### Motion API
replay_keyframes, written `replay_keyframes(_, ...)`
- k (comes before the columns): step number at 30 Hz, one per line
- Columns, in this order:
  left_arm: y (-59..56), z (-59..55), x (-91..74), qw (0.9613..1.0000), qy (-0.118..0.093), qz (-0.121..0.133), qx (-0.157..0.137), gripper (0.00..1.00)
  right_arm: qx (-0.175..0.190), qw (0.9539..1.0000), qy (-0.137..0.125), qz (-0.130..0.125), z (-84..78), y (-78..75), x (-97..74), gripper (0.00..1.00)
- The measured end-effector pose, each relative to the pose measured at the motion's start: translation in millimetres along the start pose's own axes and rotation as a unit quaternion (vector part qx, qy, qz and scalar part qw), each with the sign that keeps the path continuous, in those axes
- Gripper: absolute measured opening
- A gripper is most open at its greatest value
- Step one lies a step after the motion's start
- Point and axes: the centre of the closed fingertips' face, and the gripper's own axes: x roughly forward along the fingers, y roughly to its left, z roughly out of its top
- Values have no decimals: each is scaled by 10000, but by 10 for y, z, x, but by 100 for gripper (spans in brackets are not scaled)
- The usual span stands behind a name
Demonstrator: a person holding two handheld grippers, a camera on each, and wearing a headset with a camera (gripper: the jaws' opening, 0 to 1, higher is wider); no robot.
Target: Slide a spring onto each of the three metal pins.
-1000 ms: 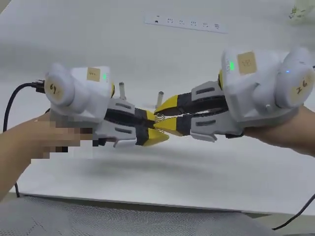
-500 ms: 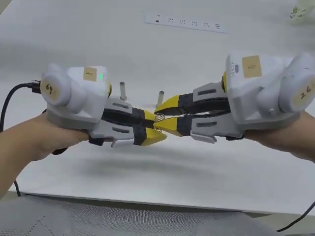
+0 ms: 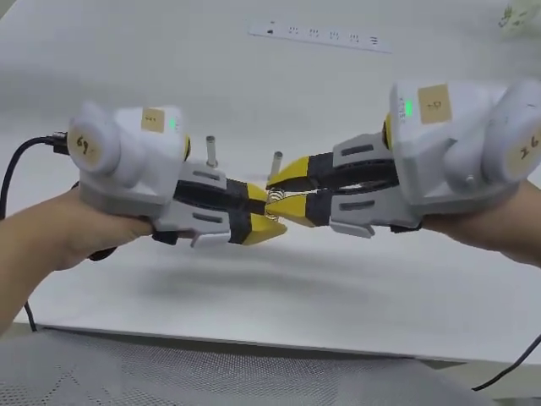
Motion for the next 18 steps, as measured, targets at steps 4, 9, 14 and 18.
replay_keyframes(4,2,-8,5,10000,-9,-6,-55,4,8,10000,20,9,-2,5,4,7)
replay_keyframes(9,15,-2,4,10000,-17,13,-83,6,-12,10000,35,0,-9,11,12,7)
replay_keyframes(14,40,-14,-4,9999,4,74,-110,9,-3,10000,51,-38,-17,-12,6,7)
replay_keyframes(18,81,-32,-27,9997,18,173,-150,14,6,10000,67,-71,-27,-32,-4,7)
